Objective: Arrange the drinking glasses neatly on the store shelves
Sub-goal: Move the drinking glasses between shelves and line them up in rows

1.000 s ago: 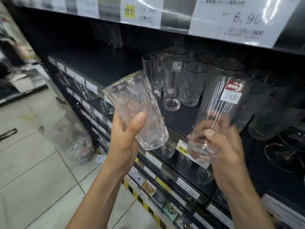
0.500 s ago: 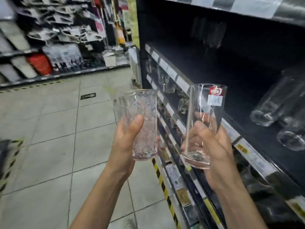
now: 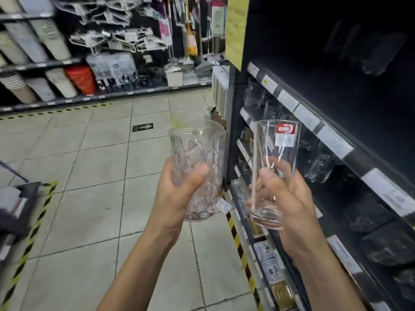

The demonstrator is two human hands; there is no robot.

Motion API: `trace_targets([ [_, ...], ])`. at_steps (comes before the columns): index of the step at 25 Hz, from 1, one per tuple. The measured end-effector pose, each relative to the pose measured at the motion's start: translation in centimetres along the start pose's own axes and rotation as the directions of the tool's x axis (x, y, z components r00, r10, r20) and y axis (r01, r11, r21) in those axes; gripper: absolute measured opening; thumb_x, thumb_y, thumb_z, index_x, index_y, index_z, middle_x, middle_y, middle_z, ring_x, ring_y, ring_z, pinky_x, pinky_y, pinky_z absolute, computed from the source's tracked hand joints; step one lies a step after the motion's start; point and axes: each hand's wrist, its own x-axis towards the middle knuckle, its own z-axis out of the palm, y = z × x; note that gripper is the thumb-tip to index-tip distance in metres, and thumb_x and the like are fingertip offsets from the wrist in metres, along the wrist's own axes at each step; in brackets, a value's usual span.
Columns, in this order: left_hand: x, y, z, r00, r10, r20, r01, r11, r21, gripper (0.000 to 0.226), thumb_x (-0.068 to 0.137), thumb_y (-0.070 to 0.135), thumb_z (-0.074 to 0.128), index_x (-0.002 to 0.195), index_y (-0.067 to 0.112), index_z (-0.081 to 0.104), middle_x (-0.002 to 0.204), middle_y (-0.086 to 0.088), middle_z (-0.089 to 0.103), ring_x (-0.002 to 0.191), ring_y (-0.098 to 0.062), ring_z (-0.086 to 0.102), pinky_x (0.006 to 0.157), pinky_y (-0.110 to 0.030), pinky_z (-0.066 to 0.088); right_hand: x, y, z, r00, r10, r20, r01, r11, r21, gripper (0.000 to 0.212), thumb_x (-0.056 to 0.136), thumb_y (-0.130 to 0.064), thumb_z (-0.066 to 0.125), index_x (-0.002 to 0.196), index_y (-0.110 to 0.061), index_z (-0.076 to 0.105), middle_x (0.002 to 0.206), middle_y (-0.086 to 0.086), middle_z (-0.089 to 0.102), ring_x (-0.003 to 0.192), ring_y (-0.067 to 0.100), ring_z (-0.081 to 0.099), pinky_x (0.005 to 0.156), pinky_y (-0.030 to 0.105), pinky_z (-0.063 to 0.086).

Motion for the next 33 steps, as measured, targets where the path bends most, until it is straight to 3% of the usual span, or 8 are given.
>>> trace_targets([
  [4, 6.3, -0.3, -0.8, 0.999, 0.002, 0.035, -0.002, 1.000, 0.014, 0.068, 0.063, 0.044, 0.079, 0.124, 0.024, 0.057, 0.113, -0.012, 0.070, 0.099, -0.041, 0.065, 0.094, -0.068, 0.048, 4.9, 0.2, 1.3, 0.999, 0.009, -0.041, -0.011, 0.999, -0.049, 0.069, 0.067, -0.054, 0.079, 0.126, -0.027, 0.056, 0.094, 0.007, 0.068, 0.087, 0.030, 0.067, 0.093, 0.061, 0.051],
  [9, 15.4, -2.0, 1.0, 0.996, -0.026, 0.090, 0.024, 0.999, 0.027, 0.092, 0.061, 0.052, 0.084, 0.140, 0.020, 0.049, 0.133, -0.010, 0.064, 0.123, -0.040, 0.059, 0.103, -0.067, 0.042, 12.8, -0.9, 0.7, 0.993, -0.019, -0.118, 0.006, 0.994, -0.107, 0.065, 0.066, -0.059, 0.076, 0.124, -0.038, 0.056, 0.088, 0.004, 0.071, 0.089, 0.029, 0.069, 0.096, 0.065, 0.047],
  [14, 26.4, -2.7, 5.8, 0.985, -0.014, 0.174, 0.004, 0.998, 0.058, 0.079, 0.059, 0.043, 0.081, 0.131, 0.023, 0.055, 0.122, -0.006, 0.070, 0.115, -0.032, 0.066, 0.102, -0.063, 0.046, 23.1, -2.3, -0.9, 0.974, -0.062, -0.216, 0.042, 0.994, -0.097, 0.053, 0.065, -0.055, 0.076, 0.114, -0.043, 0.060, 0.082, 0.002, 0.071, 0.078, 0.028, 0.069, 0.090, 0.060, 0.053],
  [17, 31.9, -2.7, 8.7, 0.974, -0.015, 0.227, 0.006, 0.999, 0.043, 0.084, 0.058, 0.041, 0.081, 0.135, 0.022, 0.052, 0.121, -0.005, 0.071, 0.115, -0.030, 0.066, 0.104, -0.060, 0.045, 27.7, -3.4, -2.2, 0.967, -0.066, -0.247, 0.040, 0.994, -0.106, 0.062, 0.066, -0.056, 0.076, 0.123, -0.037, 0.058, 0.083, 0.004, 0.070, 0.078, 0.028, 0.069, 0.089, 0.059, 0.054],
  [22, 39.2, -3.9, 13.3, 0.942, -0.050, 0.331, 0.041, 0.999, 0.034, 0.088, 0.052, 0.051, 0.089, 0.130, 0.028, 0.055, 0.123, -0.006, 0.070, 0.116, -0.034, 0.065, 0.102, -0.062, 0.045, 33.4, -4.8, -4.5, 0.922, -0.104, -0.373, 0.050, 0.987, -0.151, 0.060, 0.066, -0.058, 0.081, 0.117, -0.035, 0.060, 0.085, -0.005, 0.072, 0.079, 0.020, 0.071, 0.087, 0.050, 0.056],
  [25, 42.0, -4.6, 15.7, 0.905, -0.072, 0.420, 0.064, 0.997, 0.034, 0.067, 0.055, 0.044, 0.085, 0.117, 0.033, 0.061, 0.115, -0.003, 0.073, 0.110, -0.031, 0.068, 0.100, -0.062, 0.048, 34.9, -5.1, -5.6, 0.873, -0.126, -0.472, 0.039, 0.981, -0.190, 0.063, 0.060, -0.049, 0.086, 0.115, -0.039, 0.057, 0.088, -0.009, 0.071, 0.088, 0.023, 0.072, 0.084, 0.051, 0.058],
  [29, 45.7, -4.8, 19.0, 0.790, -0.087, 0.607, 0.060, 0.996, 0.066, 0.071, 0.055, 0.047, 0.084, 0.120, 0.032, 0.059, 0.113, 0.002, 0.074, 0.109, -0.025, 0.069, 0.101, -0.058, 0.049, 35.5, -5.1, -6.1, 0.721, -0.155, -0.676, 0.023, 0.979, -0.200, 0.046, 0.065, -0.038, 0.079, 0.104, -0.033, 0.057, 0.087, -0.001, 0.071, 0.084, 0.024, 0.073, 0.066, 0.033, 0.061],
  [33, 48.8, -4.7, 21.1, 0.638, -0.096, 0.764, 0.033, 0.995, 0.097, 0.069, 0.053, 0.049, 0.078, 0.116, 0.032, 0.056, 0.101, 0.013, 0.075, 0.100, -0.015, 0.072, 0.098, -0.050, 0.053, 35.6, -4.7, -5.6, 0.558, -0.210, -0.803, 0.035, 0.973, -0.230, 0.033, 0.081, -0.023, 0.074, 0.106, -0.032, 0.055, 0.073, -0.001, 0.069, 0.071, 0.015, 0.068, 0.093, 0.049, 0.054],
])
